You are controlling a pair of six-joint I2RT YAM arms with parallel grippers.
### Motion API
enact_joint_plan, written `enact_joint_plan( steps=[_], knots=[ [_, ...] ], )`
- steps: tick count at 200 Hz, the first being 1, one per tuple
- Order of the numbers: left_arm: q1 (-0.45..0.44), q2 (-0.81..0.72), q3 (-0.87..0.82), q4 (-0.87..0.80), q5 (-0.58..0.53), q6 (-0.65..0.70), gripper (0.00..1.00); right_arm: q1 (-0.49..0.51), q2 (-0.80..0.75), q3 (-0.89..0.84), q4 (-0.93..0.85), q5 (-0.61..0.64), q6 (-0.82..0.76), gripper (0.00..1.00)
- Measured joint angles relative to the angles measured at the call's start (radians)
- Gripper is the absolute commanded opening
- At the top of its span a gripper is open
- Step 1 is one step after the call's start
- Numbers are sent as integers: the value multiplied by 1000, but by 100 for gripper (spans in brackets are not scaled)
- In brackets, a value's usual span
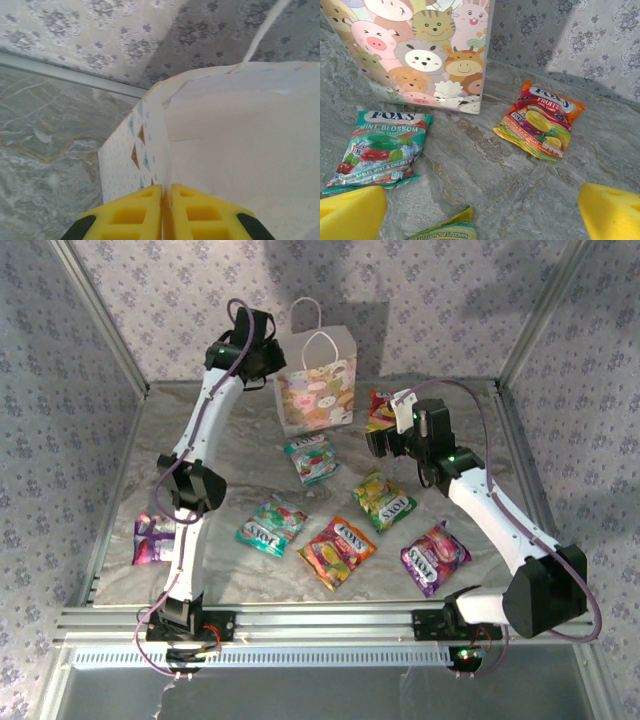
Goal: Place the snacks into the paper bag
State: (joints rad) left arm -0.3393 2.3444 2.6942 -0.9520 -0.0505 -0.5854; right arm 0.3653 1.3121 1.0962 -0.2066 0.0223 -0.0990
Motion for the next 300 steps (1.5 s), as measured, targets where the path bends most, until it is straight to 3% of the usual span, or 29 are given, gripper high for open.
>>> enact_joint_plan(
  steps=[55,102,142,179,204,259,300],
  knots=[
    [39,-47,0,-77,-66,29,13,0,0,0,0,-2,1,100],
    [60,-203,-116,-101,-137,73,12,13,6,0,1,-12,5,100],
    [73,-293,-212,-98,-153,96,36,36,21,0,1,-11,5,100],
    [74,-293,-224,-62,-36,150,49,46,21,0,1,-11,5,100],
    [43,-259,-173,-55,38,214,54,48,21,1,0,-7,5,100],
    [-117,-169,-78,-63,59,392,58,50,21,1,0,8,5,100],
    [-117,-155,-74,-51,23,421,58,50,21,2,-2,16,3,100]
  ],
)
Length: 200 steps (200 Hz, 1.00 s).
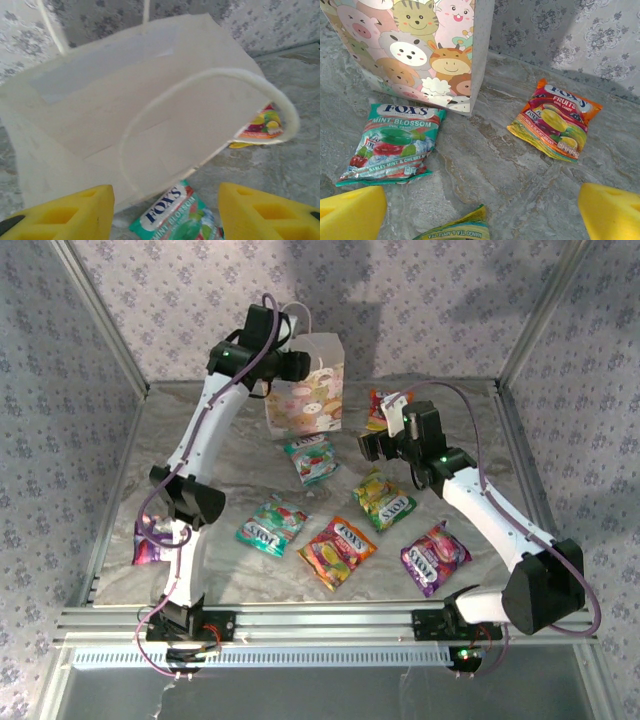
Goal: Place the snacks into the paper bag
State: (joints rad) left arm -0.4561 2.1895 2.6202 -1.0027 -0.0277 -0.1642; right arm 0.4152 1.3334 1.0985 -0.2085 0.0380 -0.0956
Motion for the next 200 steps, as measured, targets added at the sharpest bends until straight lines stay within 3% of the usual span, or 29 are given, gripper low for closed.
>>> enact_joint_plan(
  steps=[41,68,83,99,161,200],
  knots=[
    [11,61,18,58,-31,23,56,0,0,0,-13,19,-15,100],
    [11,93,18,87,-30,26,44,0,0,0,-14,27,-27,100],
    [11,104,19,95,-31,33,27,0,0,0,-14,27,-30,100],
    [11,106,19,104,-35,34,0,0,0,0,-14,27,-31,100],
    [12,106,23,116,-130,62,0,-3,0,0,-18,19,-20,100],
    [27,103,23,96,-180,93,0,-25,-10,4,-23,23,118,100]
  ],
)
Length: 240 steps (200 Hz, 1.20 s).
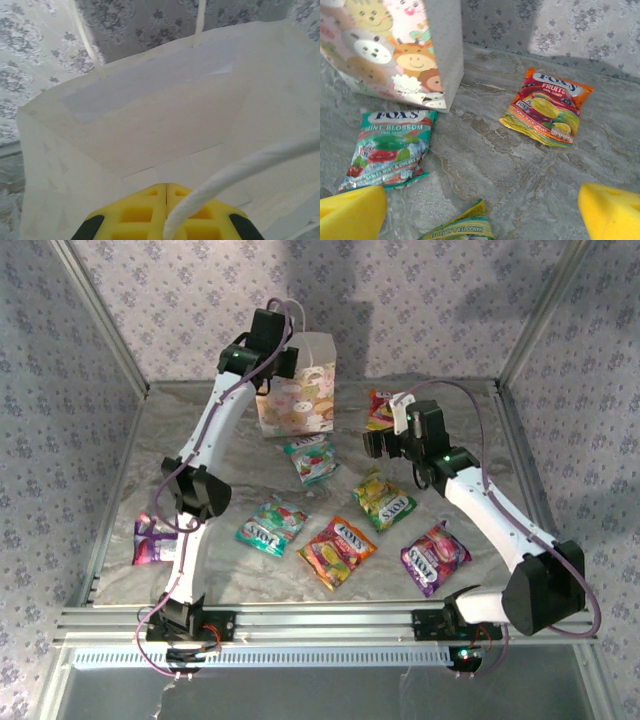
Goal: Place the snacks into the paper bag
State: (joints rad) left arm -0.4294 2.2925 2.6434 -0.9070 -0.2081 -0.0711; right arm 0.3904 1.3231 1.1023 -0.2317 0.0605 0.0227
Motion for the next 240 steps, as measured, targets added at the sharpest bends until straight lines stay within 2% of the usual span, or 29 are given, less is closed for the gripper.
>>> enact_joint_plan(
  steps=[34,79,108,151,201,240],
  knots=[
    [19,-67,-102,-7,-31,3,0,-1,-17,1,2,6,52,100],
    [49,-294,-449,74,-71,-25,0,-1,-1,39,-34,-11,89,100],
    [66,-435,-610,124,-89,-52,0,1,28,87,-51,-19,121,100],
    [68,-570,-760,162,-129,-104,0,14,58,131,-92,-51,150,100],
    [66,-652,-928,192,-142,-142,0,49,68,150,-109,-53,145,100],
    [41,-682,-964,202,-141,-175,0,56,68,150,-110,-53,142,100]
  ],
)
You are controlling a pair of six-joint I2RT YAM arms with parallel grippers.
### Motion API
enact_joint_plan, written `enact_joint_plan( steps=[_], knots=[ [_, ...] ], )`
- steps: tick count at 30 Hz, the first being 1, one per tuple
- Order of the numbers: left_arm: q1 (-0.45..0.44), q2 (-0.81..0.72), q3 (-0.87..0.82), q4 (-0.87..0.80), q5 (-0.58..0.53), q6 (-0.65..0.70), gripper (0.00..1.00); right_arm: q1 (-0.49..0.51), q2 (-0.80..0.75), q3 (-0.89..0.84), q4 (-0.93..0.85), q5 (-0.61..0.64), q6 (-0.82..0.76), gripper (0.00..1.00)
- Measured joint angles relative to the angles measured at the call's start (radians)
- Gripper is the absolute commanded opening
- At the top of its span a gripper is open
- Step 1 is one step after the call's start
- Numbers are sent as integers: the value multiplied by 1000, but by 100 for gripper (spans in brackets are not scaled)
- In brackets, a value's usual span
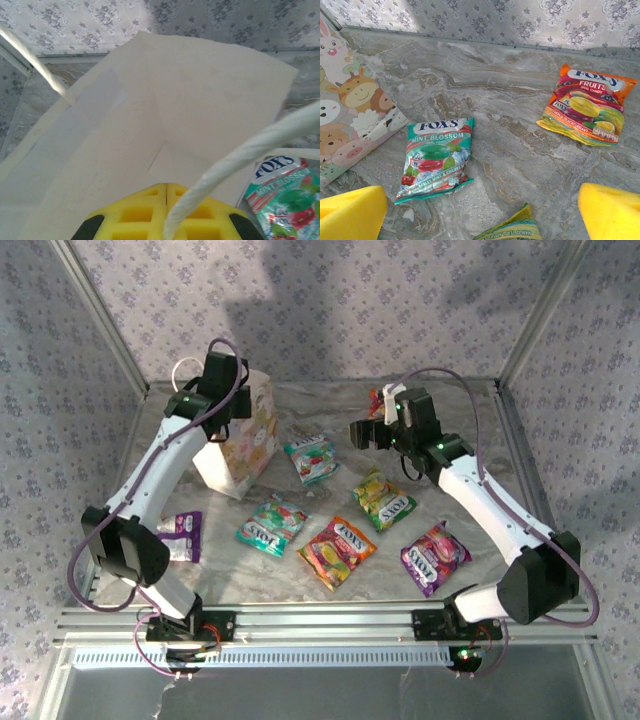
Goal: Place the snacks into the paper bag
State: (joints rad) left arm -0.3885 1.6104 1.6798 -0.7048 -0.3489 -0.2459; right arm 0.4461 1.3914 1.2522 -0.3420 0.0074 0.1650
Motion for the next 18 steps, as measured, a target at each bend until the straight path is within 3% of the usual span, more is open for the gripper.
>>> enact_joint_plan(
  steps=[7,18],
  knots=[
    [-63,2,8,-3,4,-63,5,0,0,0,-8,7,0,100],
    [-73,72,106,-51,10,-193,8,2,-18,0,-44,34,-29,100]
  ],
)
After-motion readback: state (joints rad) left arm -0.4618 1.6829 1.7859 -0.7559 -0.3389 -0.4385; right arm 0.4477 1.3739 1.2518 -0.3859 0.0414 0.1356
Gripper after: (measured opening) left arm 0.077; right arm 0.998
